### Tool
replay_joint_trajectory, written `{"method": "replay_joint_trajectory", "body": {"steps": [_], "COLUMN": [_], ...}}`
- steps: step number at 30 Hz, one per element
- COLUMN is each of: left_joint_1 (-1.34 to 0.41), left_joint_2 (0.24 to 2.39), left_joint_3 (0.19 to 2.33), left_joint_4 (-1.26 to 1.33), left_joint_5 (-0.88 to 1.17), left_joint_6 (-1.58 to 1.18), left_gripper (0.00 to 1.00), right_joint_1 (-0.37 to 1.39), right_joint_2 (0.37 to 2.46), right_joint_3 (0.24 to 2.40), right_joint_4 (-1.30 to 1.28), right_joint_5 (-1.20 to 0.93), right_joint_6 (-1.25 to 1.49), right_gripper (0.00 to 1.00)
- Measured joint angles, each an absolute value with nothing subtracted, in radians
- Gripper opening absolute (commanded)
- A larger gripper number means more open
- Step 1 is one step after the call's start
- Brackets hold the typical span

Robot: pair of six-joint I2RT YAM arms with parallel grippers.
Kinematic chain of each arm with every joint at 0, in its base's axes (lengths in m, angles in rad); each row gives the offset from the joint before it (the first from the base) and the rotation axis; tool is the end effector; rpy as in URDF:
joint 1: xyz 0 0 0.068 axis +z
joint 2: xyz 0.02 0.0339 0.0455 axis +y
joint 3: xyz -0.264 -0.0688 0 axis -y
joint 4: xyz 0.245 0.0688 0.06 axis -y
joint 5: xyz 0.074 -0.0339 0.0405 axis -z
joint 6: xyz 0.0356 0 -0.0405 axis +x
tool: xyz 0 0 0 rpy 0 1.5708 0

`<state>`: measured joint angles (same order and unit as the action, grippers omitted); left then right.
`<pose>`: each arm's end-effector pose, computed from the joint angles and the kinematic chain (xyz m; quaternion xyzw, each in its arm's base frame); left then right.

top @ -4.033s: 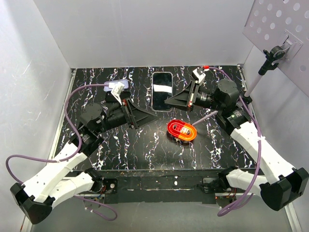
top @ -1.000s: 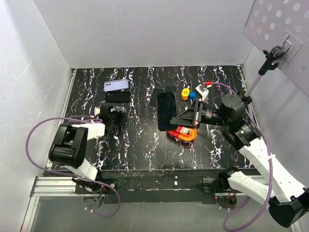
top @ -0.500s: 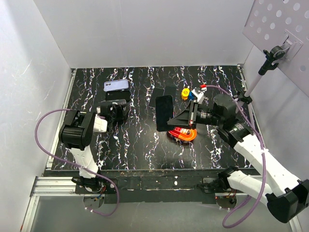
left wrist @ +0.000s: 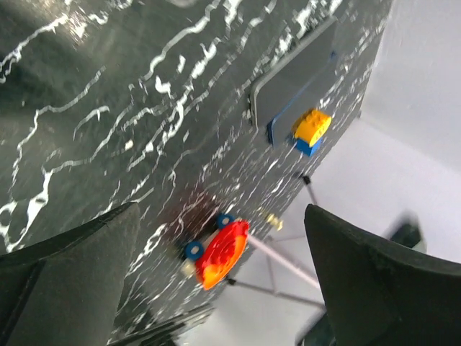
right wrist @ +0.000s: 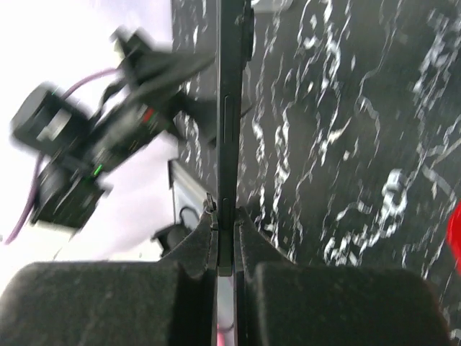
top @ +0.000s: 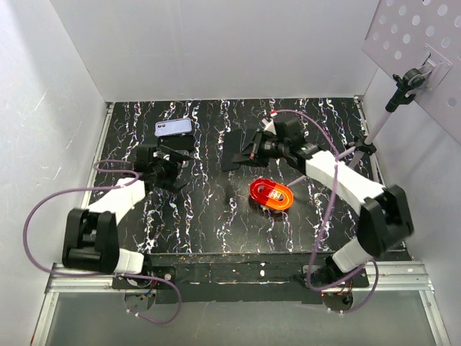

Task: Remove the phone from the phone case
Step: Place the phone at the center of the board.

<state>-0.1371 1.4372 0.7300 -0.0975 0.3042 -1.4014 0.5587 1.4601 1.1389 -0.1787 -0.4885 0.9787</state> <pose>0.2808 -0.0495 0.1838 -0.4960 0.7731 -0.3579 0.1677 0.2750 0.1916 0.3049 0.0533 0.8419 0.4937 0.2113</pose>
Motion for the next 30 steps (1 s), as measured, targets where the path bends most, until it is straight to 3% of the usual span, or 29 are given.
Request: {"method": "replay_joint_trajectory", "body": {"steps": [7,15,22,30], "left_joint_1": [-0.134,-0.134,-0.134,-0.134], "left_joint_2": [1.158,1.034,0.987,0.987], "left_joint_3": [0.843,0.926,0.925,0.925], "left_joint_4": [-0.392,-0.545,-0.585,-0.601], "left_joint_5": [0.288,0.277,0.297,0.308], "left_joint_6": [-1.06,-0.802,-0.739,-0.716], "left_gripper": [0.98,0.98,0.98,0.98], "right_joint_1": [0.564,0.584,0.601,0.601], "right_joint_2": [1.829,2.222,2.328,2.384], "right_joint_3": [1.349,1.693,1.806,1.843], "right_joint_4": [-0.107,-0.125,-0.132,-0.136], "right_joint_5": [-0.405,-0.375,-0.4,-0.426], "right_joint_6": [0.979,0.979,0.995,1.018], "right_gripper": [0.01,0.01,0.02,0.16]}}
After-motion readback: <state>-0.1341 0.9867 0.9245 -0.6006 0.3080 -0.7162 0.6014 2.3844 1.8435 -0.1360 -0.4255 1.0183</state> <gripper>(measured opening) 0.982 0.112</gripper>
